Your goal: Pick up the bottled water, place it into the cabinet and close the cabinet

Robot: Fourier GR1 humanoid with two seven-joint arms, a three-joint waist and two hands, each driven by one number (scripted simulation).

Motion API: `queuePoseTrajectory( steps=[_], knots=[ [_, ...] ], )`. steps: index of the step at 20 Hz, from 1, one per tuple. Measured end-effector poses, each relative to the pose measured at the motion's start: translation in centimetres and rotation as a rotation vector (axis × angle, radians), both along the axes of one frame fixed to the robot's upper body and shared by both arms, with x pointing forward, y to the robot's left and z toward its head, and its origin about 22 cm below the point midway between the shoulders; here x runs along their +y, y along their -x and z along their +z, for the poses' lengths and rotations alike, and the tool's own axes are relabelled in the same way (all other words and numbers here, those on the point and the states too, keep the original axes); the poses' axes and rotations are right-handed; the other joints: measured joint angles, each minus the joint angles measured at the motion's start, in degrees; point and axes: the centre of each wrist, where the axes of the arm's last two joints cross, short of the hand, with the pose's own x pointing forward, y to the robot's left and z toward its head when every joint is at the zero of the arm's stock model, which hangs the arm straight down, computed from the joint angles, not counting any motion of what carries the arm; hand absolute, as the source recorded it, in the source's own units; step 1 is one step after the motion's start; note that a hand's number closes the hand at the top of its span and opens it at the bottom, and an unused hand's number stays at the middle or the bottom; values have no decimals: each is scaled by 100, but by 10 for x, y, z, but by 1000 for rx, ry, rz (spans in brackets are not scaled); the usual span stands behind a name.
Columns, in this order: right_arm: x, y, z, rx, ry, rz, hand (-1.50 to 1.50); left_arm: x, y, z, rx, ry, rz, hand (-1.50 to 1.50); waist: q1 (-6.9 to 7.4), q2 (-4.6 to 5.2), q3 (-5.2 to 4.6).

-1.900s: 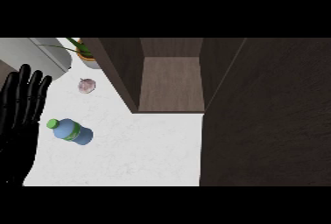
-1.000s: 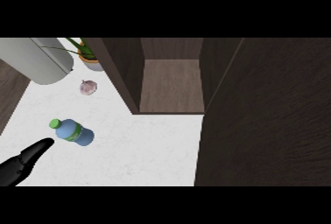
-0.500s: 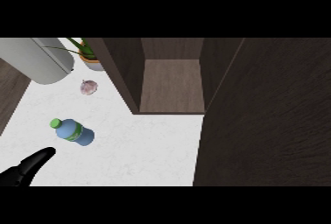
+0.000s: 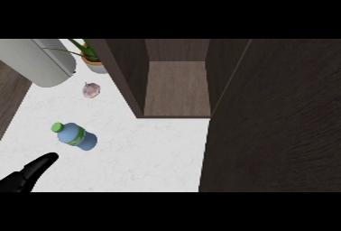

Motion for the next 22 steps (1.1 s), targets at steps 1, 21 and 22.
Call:
queuePoseTrajectory(
  steps=[1,21,22],
  knots=[
    [-1,0,0,-3,6,-7,-150,0,-1,0,1,4,2,-150,-4,3,0],
    [10,8,1,17,14,0,-150,17,-16,-28,24,-62,62,-150,-50,15,-9],
    [11,9,0,17,12,0,-150,20,-19,-33,29,-58,66,-150,-52,15,-10]
  ],
)
